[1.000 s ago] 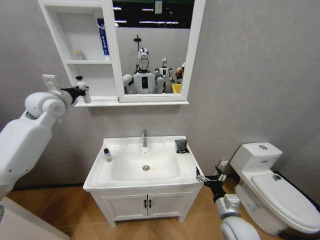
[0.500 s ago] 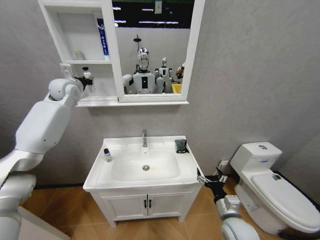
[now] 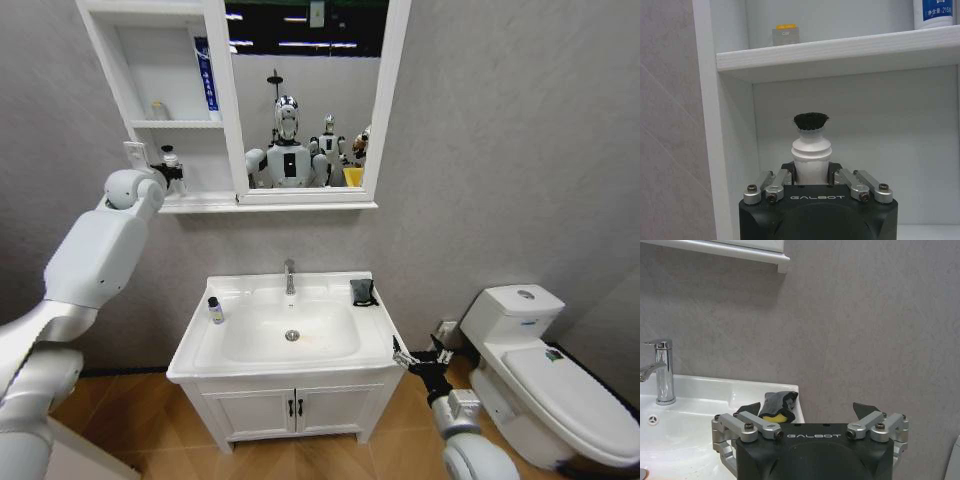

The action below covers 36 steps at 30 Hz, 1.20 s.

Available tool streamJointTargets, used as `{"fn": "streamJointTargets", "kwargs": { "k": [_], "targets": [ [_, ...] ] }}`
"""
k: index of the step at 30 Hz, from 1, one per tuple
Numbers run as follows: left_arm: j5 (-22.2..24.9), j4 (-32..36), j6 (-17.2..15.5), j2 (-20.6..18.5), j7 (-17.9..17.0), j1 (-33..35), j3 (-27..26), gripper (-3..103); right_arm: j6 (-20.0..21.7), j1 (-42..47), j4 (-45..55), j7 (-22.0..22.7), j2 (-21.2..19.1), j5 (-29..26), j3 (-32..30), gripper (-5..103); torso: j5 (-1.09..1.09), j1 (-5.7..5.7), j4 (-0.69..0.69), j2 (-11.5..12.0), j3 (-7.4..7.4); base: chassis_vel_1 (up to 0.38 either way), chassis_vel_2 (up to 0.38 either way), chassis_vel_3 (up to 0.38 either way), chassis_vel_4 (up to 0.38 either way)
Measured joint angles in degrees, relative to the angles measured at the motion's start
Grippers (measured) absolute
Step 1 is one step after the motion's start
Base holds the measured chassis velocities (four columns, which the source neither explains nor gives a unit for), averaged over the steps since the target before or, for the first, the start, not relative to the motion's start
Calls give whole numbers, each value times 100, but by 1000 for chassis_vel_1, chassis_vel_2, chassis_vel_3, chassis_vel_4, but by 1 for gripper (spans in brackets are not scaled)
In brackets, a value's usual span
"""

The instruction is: Move facial cleanser and shampoo from washbasin to cabinet, then wipe washbasin with towel.

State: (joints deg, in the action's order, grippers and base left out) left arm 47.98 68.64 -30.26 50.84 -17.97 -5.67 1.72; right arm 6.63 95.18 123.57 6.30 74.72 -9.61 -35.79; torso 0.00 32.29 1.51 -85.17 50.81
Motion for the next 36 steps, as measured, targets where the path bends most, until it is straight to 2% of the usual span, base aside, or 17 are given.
{"fn": "streamJointTargets", "kwargs": {
  "k": [6, 8, 9, 11, 12, 14, 15, 17, 20, 21, 24, 26, 28, 30, 31, 35, 36],
  "targets": [
    [-174, -115, 21, 71, -28, -8, 1, 31, -53, -23, -11, 0, -9, -203, 23, 100, 0, 0, -1, 0, 0, 0, 0, 0, 0],
    [-220, -175, 40, 126, -28, -20, -7, 36, -101, -19, -30, -17, -20, -253, 21, 100, 0, 0, -1, 0, 0, 0, 0, 0, 0],
    [-234, -195, 48, 158, -27, -26, -11, 47, -120, -18, -34, -32, -27, -261, 13, 100, 0, 0, 0, 0, 0, 0, 0, 0, 0],
    [-236, -197, 52, 173, -27, -29, -11, 47, -123, -18, -34, -35, -30, -267, 6, 100, 0, 0, 0, 0, 0, 0, 0, 0, 0],
    [-236, -197, 53, 186, -27, -30, -12, 57, -126, -18, -34, -37, -38, -273, -3, 100, 0, 0, 0, 0, 0, 0, 0, 0, 0],
    [-236, -196, 53, 195, -27, -31, -18, 57, -128, -19, -34, -39, -45, -274, -8, 100, 0, 0, 0, 0, 0, 0, 0, 0, 0],
    [-235, -192, 55, 202, -27, -32, -32, 68, -133, -24, -34, -41, -55, -276, -12, 100, 0, 0, 0, 0, 0, 0, 0, 0, 0],
    [-231, -183, 55, 201, -27, -33, -42, 68, -136, -27, -34, -41, -59, -278, -14, 100, 0, 0, 0, 0, 0, 0, 0, 0, 0],
    [-209, -122, 55, 142, -27, -23, -68, 85, -139, -35, -35, -47, -64, -278, -15, 100, 1, 0, 0, 0, 0, 0, 0, 0, 0],
    [-209, -122, 55, 142, -27, -23, -68, 85, -139, -35, -35, -47, -64, -278, -15, 100, 1, 0, 0, 0, 0, 0, 0, 0, 0],
    [-203, -62, 55, 78, -31, 9, -95, 94, -139, -32, -35, -52, -64, -274, -10, 100, -1, 0, 0, 0, 0, 0, 0, 0, 0],
    [-96, 272, 20, -120, -153, 146, -167, 100, -139, -21, -25, -54, -62, -260, -5, 100, 0, 0, 2, 0, 0, 0, 0, 0, 0],
    [-3, 590, -55, -275, -217, 299, -254, 100, -141, -13, -17, -54, -62, -251, -6, 100, 0, 0, 2, 0, 0, 0, 0, 0, 0],
    [221, 1386, -255, -647, -323, 768, -543, 100, -142, 4, -3, -43, -59, -240, -12, 100, -1, 0, 0, 0, 0, 0, 0, 0, 0],
    [221, 1386, -255, -647, -323, 768, -543, 100, -142, 4, -3, -43, -59, -240, -12, 100, -1, 0, 0, 0, 0, 0, 0, 0, 0],
    [729, 2913, -409, -1274, -734, 2139, -1428, 100, -130, -4, -6, 22, -22, -205, 14, 100, -5, -1, -3, 0, -1, 0, 0, 0, 0],
    [729, 2913, -409, -1274, -734, 2139, -1428, 100, -130, -4, -6, 22, -22, -205, 14, 100, -5, -1, -3, 0, -1, 0, 0, 0, 0]
  ]
}}
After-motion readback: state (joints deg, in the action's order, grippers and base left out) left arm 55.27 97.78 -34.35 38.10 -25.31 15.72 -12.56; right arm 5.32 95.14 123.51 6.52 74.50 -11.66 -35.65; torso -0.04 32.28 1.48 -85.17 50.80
